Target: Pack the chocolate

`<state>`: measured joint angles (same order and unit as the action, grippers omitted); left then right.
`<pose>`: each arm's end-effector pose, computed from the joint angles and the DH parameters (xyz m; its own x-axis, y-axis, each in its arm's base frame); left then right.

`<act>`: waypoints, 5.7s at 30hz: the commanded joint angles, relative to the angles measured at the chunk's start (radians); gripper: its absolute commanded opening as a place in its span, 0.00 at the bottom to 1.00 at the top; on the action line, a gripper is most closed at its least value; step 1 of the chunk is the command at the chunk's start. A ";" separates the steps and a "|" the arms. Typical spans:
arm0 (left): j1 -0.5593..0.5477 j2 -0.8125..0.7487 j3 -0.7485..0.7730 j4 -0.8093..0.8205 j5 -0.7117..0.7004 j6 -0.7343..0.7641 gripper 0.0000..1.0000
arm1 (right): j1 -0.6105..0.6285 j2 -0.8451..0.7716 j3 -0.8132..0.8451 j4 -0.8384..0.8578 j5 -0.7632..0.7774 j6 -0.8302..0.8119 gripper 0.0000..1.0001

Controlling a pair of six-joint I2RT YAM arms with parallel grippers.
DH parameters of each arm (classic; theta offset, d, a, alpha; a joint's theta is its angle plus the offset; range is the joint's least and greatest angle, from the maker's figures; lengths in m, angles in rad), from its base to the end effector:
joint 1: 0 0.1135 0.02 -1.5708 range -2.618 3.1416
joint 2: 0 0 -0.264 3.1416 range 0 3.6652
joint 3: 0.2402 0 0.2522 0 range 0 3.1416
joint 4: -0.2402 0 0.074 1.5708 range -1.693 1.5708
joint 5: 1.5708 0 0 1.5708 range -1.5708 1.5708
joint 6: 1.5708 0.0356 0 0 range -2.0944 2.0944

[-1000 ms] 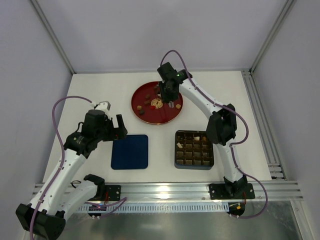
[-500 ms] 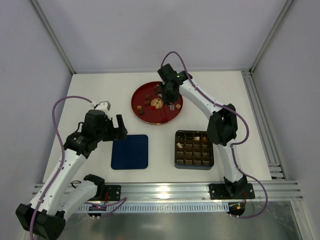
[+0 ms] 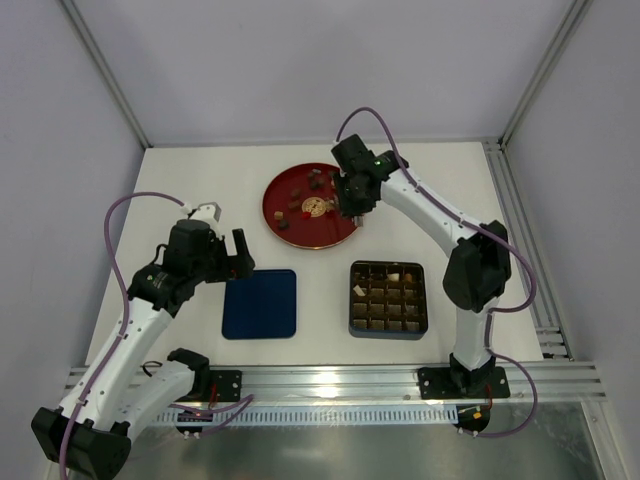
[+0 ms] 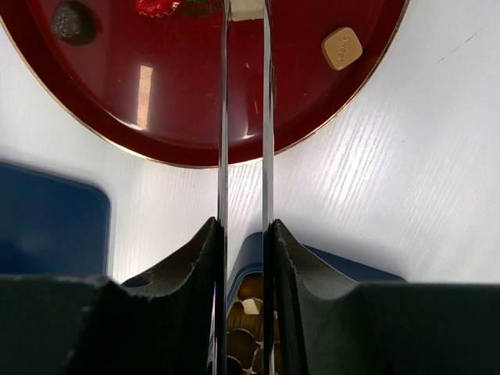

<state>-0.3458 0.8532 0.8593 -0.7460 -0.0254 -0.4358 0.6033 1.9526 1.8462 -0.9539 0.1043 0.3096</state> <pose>0.1621 -0.0574 0.3000 -0.7106 -0.1925 -0.6767 0.0234 0.9548 -0.2962 0.3494 0.2362 0.2967 -0.8435 -0.2132 -0.4931 -0.2786 0.9584 0.0623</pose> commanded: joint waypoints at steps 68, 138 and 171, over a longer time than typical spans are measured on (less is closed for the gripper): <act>-0.002 -0.003 0.003 0.011 -0.010 0.012 1.00 | 0.134 -1.098 -0.777 -0.221 -0.035 0.269 0.31; -0.004 0.003 0.003 0.011 -0.010 0.014 1.00 | 0.210 -1.112 -0.889 -0.172 0.005 0.339 0.38; -0.004 0.007 0.003 0.011 -0.008 0.012 1.00 | 0.213 -1.107 -0.883 -0.178 0.003 0.336 0.38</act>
<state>-0.3458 0.8555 0.8593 -0.7467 -0.0269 -0.4362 0.8101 0.8444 0.9565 -1.1561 0.1013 0.6384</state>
